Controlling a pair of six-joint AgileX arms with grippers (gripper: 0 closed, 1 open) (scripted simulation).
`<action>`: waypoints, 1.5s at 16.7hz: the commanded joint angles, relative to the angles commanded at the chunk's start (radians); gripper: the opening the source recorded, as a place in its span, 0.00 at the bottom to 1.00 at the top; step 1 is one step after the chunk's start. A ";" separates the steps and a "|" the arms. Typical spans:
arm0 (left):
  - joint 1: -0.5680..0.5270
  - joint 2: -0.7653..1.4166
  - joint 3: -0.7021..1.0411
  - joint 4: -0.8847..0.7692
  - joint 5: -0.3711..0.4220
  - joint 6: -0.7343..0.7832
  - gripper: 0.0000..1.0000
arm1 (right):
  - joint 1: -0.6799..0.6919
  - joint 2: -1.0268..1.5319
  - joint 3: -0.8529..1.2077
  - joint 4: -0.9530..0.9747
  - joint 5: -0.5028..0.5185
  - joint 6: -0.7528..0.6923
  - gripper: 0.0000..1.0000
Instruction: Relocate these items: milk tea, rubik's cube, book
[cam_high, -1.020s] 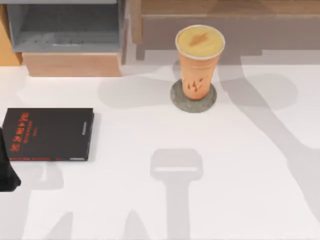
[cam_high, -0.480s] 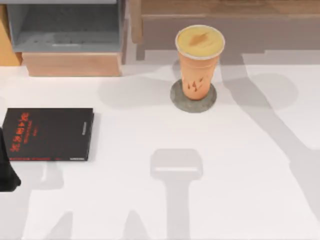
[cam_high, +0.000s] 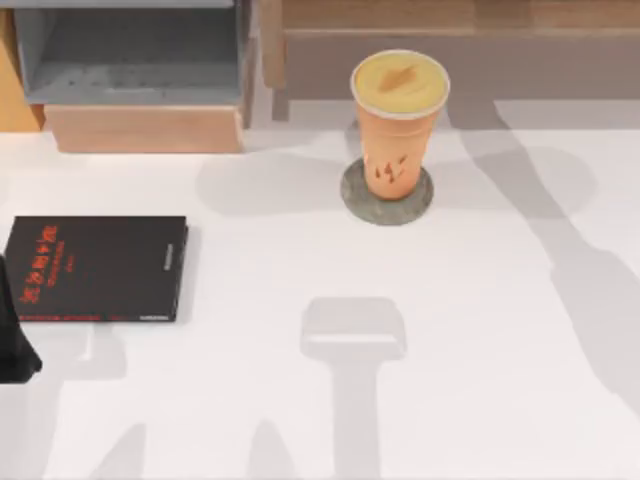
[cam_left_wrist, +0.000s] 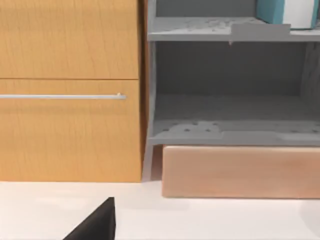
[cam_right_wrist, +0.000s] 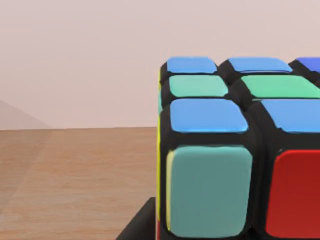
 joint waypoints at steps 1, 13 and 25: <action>0.000 0.000 0.000 0.000 0.000 0.000 1.00 | 0.010 0.043 0.050 -0.013 0.002 0.003 0.00; 0.000 0.000 0.000 0.000 0.000 0.000 1.00 | 0.022 0.127 0.156 -0.081 -0.022 0.012 0.30; 0.000 0.000 0.000 0.000 0.000 0.000 1.00 | 0.022 0.127 0.156 -0.081 -0.022 0.012 1.00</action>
